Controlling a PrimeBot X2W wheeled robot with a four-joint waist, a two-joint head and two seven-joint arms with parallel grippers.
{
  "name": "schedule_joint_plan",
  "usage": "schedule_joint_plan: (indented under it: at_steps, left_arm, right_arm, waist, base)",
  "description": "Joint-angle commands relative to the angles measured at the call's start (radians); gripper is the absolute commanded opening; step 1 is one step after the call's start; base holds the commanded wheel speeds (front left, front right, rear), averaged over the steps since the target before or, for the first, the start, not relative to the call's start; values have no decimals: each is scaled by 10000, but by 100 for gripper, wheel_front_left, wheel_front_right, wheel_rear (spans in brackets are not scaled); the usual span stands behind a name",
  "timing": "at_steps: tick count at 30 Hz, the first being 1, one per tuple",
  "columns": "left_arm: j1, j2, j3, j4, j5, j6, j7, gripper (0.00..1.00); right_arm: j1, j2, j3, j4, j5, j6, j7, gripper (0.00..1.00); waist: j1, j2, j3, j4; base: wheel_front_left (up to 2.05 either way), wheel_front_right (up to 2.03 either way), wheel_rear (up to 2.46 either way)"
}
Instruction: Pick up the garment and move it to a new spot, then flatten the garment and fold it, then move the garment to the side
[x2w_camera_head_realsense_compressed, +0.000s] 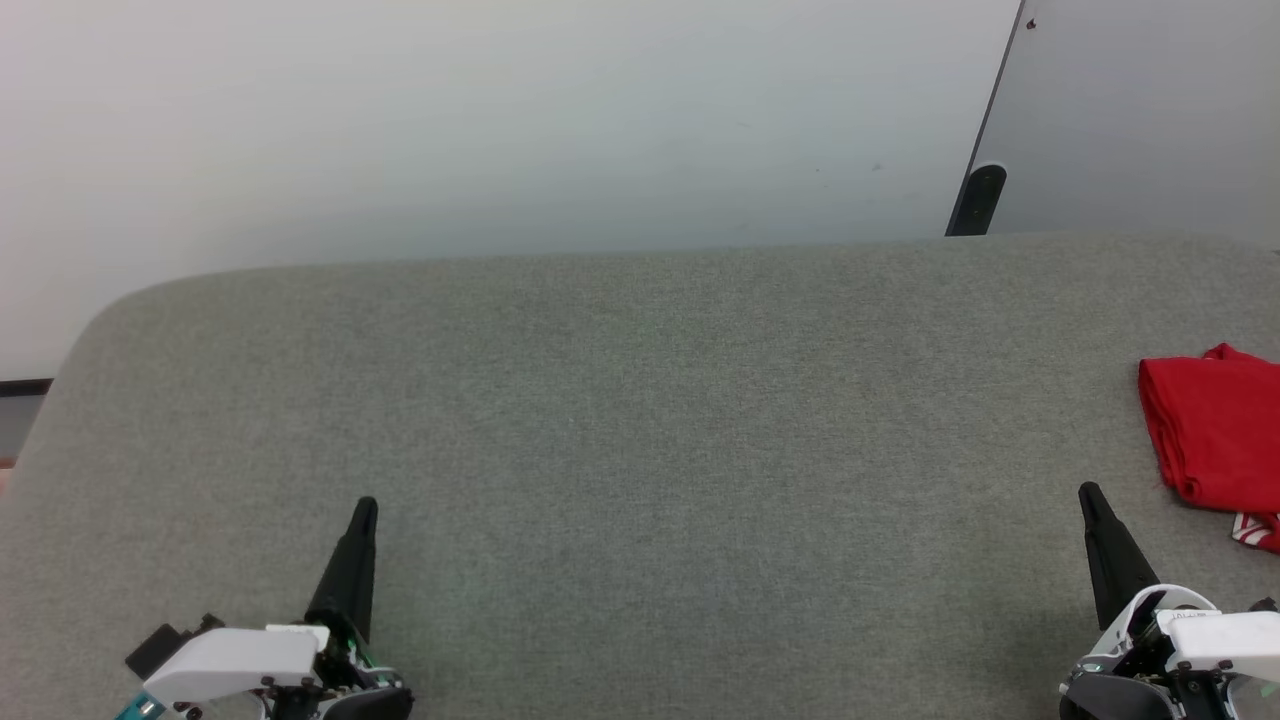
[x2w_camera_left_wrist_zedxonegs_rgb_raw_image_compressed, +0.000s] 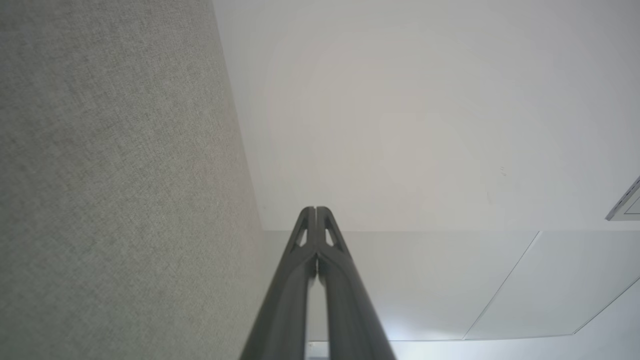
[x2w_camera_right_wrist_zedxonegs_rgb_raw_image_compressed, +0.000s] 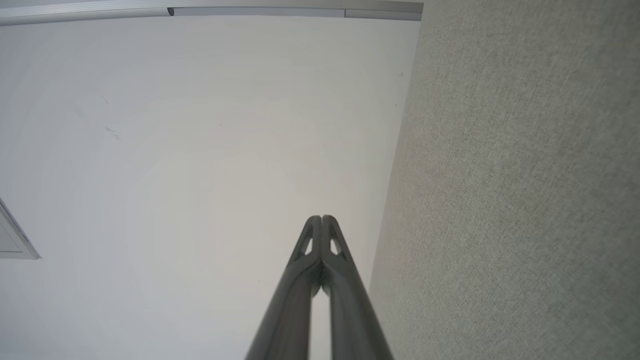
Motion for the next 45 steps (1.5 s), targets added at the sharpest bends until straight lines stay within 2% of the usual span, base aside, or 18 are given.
schedule_joint_plan:
  at_steps: [1, 45]
  left_arm:
    - [-108, 2, 20, 10, -20, -57, 25, 0]
    - [-105, 2, 12, 8, -30, -58, 16, 0]
  right_arm:
    - [-39, 34, 37, 4, 23, -14, 22, 0]
    - [-39, 35, 39, 3, 24, -14, 19, 0]
  waist:
    - [0, 0, 0, 1]
    - [0, 0, 0, 0]
  base:
    - [0, 0, 0]
    - [0, 0, 0]
